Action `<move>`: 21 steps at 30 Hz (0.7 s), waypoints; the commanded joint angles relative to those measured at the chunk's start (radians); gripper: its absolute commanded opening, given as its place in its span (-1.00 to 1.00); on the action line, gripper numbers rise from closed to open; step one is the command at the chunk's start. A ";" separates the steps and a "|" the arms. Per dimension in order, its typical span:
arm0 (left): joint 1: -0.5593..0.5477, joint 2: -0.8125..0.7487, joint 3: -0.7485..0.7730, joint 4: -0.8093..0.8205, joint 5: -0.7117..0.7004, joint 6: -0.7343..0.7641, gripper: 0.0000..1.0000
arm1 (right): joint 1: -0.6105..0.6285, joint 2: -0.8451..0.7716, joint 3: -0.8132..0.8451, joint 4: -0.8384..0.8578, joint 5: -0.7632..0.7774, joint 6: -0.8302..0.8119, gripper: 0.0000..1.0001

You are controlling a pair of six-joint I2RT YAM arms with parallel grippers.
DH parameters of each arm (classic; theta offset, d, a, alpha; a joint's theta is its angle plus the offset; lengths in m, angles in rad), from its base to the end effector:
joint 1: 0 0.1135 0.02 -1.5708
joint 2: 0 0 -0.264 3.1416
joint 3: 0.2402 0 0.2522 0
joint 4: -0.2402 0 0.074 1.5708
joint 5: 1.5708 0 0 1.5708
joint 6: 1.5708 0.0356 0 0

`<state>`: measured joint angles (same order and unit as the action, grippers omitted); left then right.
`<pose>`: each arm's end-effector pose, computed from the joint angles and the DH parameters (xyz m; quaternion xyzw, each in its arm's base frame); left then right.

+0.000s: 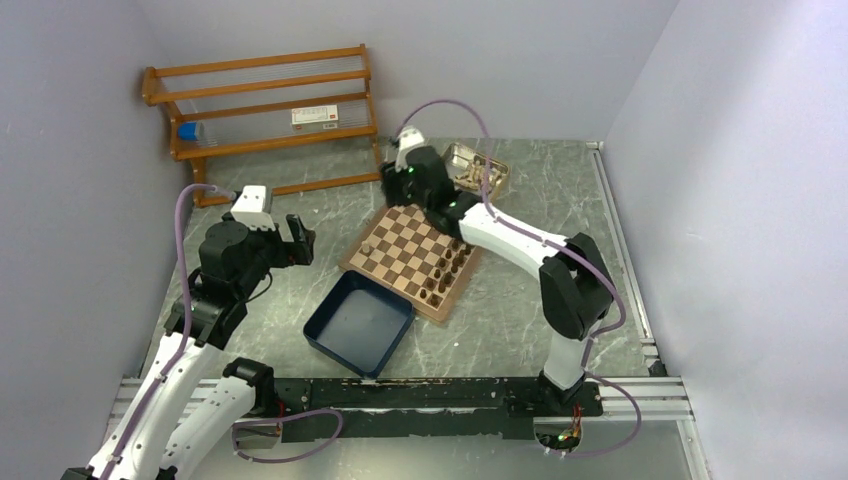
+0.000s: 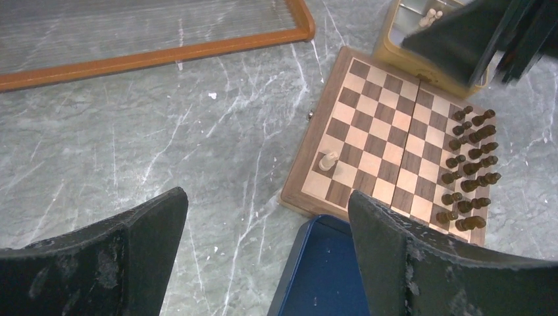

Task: Set up the chess pieces on the board
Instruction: Place the chess piece on the chessboard, then pick up the chess piece from the storage box.

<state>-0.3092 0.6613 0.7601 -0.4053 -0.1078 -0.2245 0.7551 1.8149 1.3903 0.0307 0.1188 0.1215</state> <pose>0.1477 -0.0432 0.3265 0.0023 0.8062 -0.1137 0.5806 0.3180 0.2935 0.2815 -0.2274 0.7993 0.1904 0.5227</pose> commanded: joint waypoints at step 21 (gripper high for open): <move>0.007 0.040 0.005 0.013 0.145 0.019 0.94 | -0.387 0.401 0.429 -0.085 0.235 0.001 -0.17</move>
<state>-0.3092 0.7227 0.7525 -0.4095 0.0048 -0.2195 0.3893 2.1532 1.7317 -0.0322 0.3225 0.0834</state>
